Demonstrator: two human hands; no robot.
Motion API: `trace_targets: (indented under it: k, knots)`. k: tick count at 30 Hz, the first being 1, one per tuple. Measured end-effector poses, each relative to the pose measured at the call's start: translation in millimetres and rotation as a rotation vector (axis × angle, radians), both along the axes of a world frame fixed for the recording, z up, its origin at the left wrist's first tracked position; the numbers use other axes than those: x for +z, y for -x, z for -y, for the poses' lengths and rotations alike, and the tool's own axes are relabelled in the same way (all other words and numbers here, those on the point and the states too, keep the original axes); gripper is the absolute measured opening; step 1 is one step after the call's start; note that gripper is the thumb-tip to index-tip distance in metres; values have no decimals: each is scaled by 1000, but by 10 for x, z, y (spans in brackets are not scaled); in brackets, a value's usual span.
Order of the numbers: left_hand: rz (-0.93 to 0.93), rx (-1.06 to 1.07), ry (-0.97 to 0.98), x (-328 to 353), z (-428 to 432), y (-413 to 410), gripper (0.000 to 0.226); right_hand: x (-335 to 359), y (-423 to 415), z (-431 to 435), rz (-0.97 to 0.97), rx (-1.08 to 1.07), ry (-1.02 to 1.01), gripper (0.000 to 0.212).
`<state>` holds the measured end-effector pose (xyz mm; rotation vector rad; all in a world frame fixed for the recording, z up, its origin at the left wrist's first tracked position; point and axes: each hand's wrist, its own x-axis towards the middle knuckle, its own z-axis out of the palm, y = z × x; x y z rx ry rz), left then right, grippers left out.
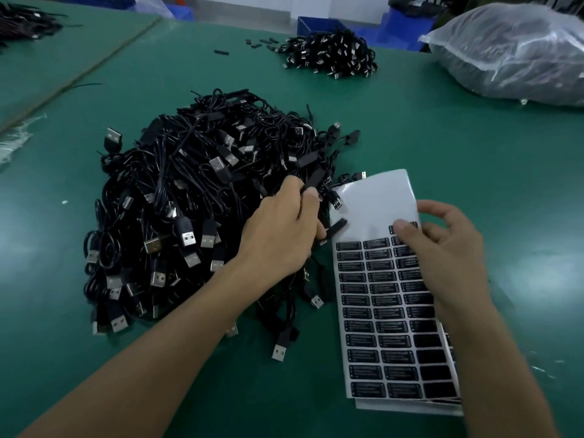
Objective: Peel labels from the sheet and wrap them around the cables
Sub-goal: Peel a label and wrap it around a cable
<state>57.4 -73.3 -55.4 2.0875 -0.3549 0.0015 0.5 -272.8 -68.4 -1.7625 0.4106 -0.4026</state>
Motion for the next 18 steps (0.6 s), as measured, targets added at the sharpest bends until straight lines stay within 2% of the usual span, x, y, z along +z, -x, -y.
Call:
trace_targets:
  k: [2,4,9,11,15,18]
  knots:
    - [-35,14,76,-5,0,-5,25,72,11,-13,65,58,-243,31]
    - [-79,20,128,-11,-1,-9,24,129,33,-12,99,83,-339,34]
    - [-175,27,276,11,-24,-18,28,179,67,29,205,-13,-382,33]
    - [-209,-3,304,9,-31,-28,32,181,66,-20,210,35,-371,37]
    - [-256,1,366,53,-35,-77,64,138,40,-245,168,174,-271,45]
    - [-168,10,513,62,-22,-81,56,100,25,-386,217,225,-247,40]
